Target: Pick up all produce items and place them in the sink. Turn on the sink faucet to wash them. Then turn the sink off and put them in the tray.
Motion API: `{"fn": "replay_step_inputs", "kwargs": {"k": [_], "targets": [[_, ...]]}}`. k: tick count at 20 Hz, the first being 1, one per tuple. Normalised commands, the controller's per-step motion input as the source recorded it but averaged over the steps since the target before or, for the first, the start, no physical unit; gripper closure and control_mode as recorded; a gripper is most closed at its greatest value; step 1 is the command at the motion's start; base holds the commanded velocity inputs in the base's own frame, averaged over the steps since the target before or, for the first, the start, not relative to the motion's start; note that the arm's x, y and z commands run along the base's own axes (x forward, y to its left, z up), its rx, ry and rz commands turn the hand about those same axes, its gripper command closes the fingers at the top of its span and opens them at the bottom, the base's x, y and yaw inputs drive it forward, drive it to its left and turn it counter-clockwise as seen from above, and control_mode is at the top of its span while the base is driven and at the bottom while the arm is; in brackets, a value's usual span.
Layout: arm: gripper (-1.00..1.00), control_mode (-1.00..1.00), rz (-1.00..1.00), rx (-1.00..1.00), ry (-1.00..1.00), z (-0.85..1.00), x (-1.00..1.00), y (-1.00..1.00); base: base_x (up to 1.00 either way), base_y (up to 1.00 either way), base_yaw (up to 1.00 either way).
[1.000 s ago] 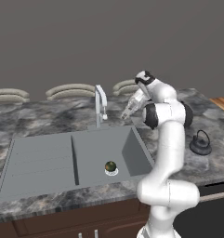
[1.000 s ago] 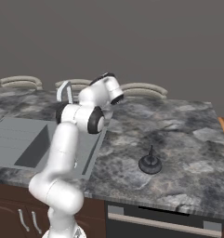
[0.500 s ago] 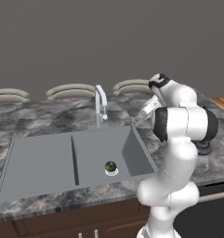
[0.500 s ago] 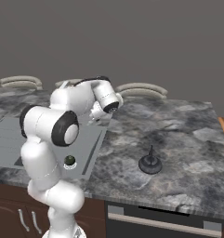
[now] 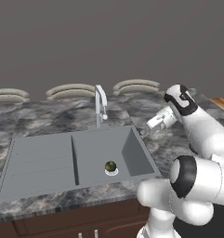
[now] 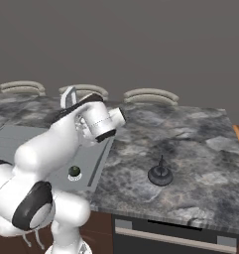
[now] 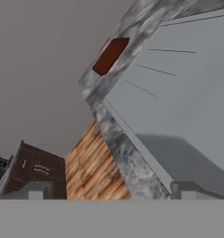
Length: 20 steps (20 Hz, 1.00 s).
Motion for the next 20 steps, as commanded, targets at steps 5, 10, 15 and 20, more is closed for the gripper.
{"fn": "replay_step_inputs", "kwargs": {"k": [5,10,15,20], "targets": [[-1.0,-1.0,-0.38,-0.21,0.0,0.0,-0.64,0.12,0.0,0.0,0.0],[-1.0,-1.0,-0.39,-0.25,0.04,0.0,-0.42,0.2,0.0,0.0,0.0],[-1.0,-1.0,-0.37,-0.3,0.07,0.0,-0.19,0.33,0.0,0.0,0.0],[-1.0,-1.0,-0.32,-0.32,0.05,0.0,0.0,0.42,0.0,0.0,0.0]]}}
